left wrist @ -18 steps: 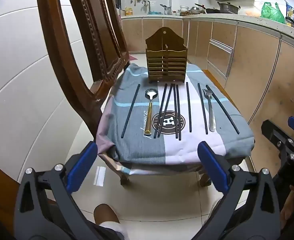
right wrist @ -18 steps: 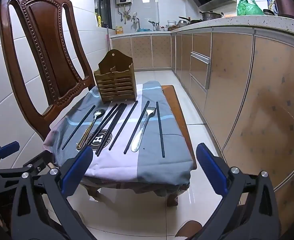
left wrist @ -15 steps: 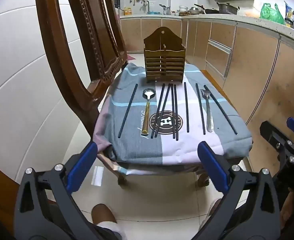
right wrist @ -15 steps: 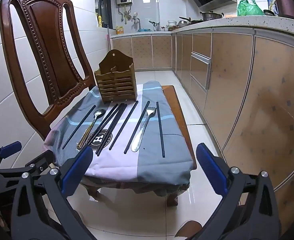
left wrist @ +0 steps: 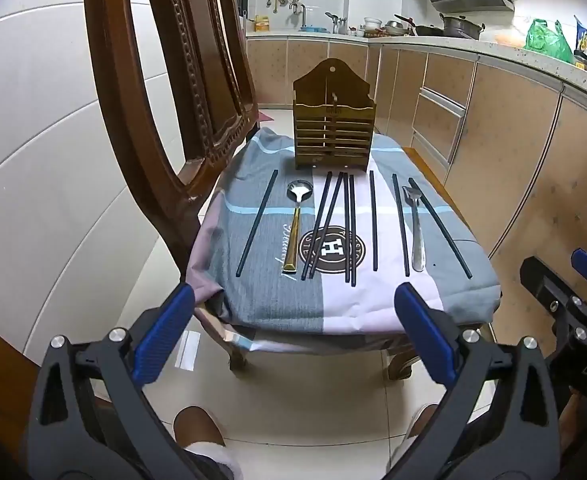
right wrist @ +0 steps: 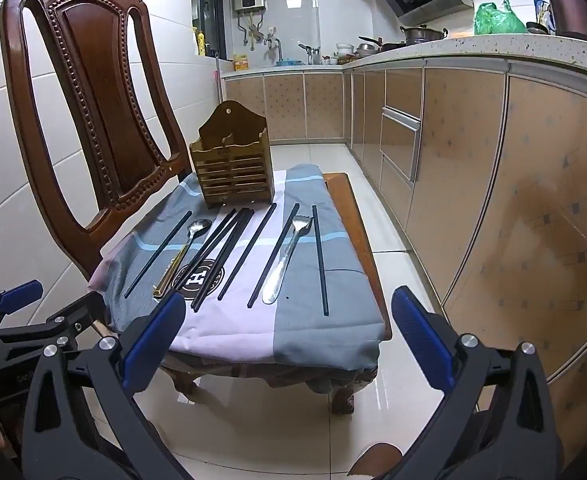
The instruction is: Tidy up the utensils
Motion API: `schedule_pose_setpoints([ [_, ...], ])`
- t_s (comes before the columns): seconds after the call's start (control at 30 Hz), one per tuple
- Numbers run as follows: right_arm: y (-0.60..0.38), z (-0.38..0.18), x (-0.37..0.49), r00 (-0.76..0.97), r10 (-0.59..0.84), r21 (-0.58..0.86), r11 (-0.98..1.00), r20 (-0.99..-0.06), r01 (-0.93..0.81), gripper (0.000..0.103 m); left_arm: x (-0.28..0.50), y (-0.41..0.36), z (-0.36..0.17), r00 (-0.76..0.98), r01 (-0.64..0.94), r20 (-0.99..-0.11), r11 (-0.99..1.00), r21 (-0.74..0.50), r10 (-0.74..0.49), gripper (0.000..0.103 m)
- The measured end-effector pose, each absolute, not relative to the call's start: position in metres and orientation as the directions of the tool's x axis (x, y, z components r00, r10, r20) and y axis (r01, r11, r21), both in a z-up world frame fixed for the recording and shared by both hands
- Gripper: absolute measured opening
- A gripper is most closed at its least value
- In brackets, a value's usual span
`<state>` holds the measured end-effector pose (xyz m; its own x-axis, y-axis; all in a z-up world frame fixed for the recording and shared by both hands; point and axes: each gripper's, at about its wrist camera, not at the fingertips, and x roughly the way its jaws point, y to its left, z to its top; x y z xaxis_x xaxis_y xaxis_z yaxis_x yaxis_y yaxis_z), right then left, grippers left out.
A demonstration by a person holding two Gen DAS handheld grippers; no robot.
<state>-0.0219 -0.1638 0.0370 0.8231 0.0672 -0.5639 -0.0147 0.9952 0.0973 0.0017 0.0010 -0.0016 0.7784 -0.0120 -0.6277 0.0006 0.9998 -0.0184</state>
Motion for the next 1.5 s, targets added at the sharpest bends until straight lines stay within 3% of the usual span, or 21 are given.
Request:
schedule_pose_setpoints([
  [1.5,-0.1641,0.0379,-0.0247,0.829,0.062,0.087,0.996,-0.556,-0.016,0.101,0.0037,0.0035,-0.0059,0.769,-0.002,-0.639,1.0,-0.007,-0.003,0.099],
])
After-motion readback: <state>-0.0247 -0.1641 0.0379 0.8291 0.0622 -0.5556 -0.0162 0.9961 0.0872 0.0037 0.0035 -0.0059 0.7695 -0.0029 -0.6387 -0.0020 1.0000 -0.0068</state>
